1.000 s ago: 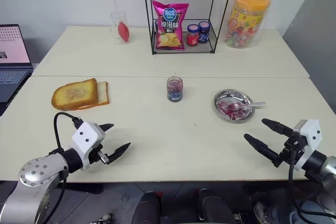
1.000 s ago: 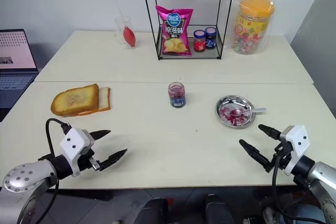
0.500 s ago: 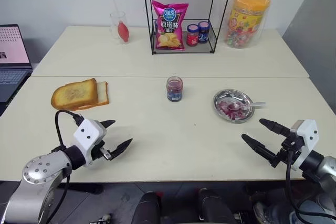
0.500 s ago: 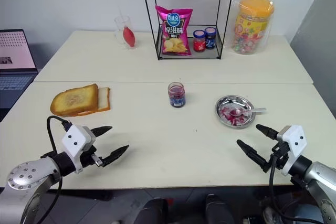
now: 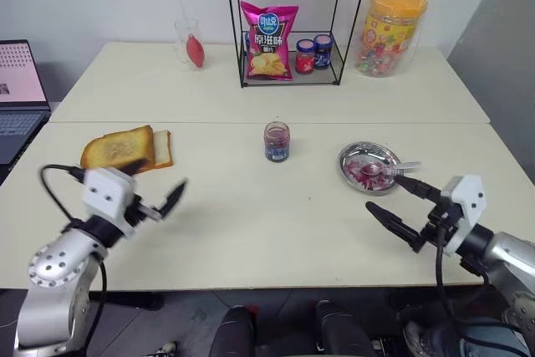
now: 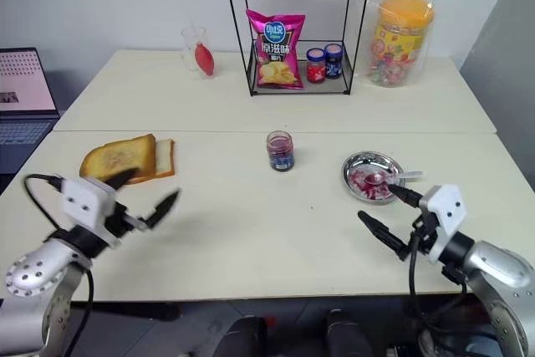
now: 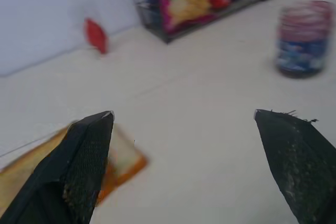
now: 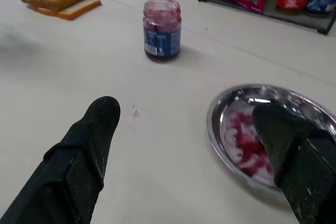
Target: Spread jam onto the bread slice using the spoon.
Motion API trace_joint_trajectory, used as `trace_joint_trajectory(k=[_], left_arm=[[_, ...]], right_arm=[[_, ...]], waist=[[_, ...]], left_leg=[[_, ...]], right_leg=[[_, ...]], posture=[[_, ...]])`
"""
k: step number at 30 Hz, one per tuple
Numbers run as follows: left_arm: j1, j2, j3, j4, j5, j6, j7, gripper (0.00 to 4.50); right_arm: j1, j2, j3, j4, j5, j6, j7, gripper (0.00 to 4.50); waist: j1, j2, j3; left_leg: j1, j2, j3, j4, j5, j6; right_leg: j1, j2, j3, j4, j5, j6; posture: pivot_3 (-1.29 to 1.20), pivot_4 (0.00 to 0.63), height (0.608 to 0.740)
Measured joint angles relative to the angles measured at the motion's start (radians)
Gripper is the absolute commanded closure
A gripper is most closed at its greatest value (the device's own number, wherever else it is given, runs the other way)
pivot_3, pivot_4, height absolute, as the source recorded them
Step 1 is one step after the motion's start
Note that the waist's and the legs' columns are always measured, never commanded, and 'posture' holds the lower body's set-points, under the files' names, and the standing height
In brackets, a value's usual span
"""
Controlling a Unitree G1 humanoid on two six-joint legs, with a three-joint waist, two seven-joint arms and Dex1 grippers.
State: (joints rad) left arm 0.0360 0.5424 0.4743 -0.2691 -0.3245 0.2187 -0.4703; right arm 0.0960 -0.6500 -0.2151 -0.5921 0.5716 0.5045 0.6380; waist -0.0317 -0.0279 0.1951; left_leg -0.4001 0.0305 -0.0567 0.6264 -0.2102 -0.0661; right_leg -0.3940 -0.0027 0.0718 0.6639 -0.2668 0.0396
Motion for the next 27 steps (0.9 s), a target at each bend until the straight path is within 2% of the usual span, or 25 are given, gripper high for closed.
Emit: trace_joint_trajectory(k=[5, 6, 14, 22, 27], left_arm=[[-0.105, -0.055, 0.121, 0.129, -0.093, 0.149, 0.177, 0.04], [-0.141, -0.066, 0.161, 0.189, -0.112, 0.173, 0.226, 0.04], [-0.316, -0.074, 0.242, 0.444, -0.172, 0.212, 0.360, 0.04], [-0.497, -0.044, 0.242, 0.672, -0.195, 0.233, 0.409, 0.04], [-0.552, -0.037, 0.242, 0.763, -0.203, 0.232, 0.437, 0.04]], right_arm=[[-0.171, 0.023, 0.125, -0.001, -0.015, 0.092, -0.063, 0.04], [-0.232, 0.032, 0.170, -0.001, -0.022, 0.140, -0.088, 0.04], [-0.473, 0.058, 0.323, 0.029, -0.041, 0.244, -0.086, 0.04], [-0.572, 0.075, 0.389, 0.098, -0.080, 0.253, -0.061, 0.04], [-0.591, 0.068, 0.392, 0.123, -0.092, 0.253, -0.042, 0.04]], waist=[[-0.001, -0.003, 0.000], [-0.001, -0.003, 0.000], [0.004, -0.006, -0.001], [0.000, -0.009, -0.001], [0.000, -0.009, -0.001]], left_leg=[[0.000, 0.000, -0.001, 0.000, 0.000, 0.000], [-0.001, 0.000, -0.001, 0.000, 0.000, 0.000], [-0.001, -0.001, -0.002, 0.001, 0.000, 0.000], [-0.001, 0.000, -0.001, 0.000, 0.000, 0.000], [-0.002, 0.000, -0.001, 0.000, 0.000, 0.000]], right_leg=[[0.000, 0.000, -0.001, 0.000, 0.001, 0.002], [-0.001, 0.001, -0.001, 0.000, 0.004, 0.007], [0.000, 0.000, -0.001, -0.001, 0.006, 0.010], [-0.001, 0.000, -0.001, -0.001, 0.007, 0.010], [-0.001, 0.000, -0.001, -0.001, 0.007, 0.010]], posture=[[0.00, 0.150, 0.740], [0.00, 0.150, 0.740], [0.00, 0.150, 0.740], [0.00, 0.150, 0.740], [0.00, 0.150, 0.740]])
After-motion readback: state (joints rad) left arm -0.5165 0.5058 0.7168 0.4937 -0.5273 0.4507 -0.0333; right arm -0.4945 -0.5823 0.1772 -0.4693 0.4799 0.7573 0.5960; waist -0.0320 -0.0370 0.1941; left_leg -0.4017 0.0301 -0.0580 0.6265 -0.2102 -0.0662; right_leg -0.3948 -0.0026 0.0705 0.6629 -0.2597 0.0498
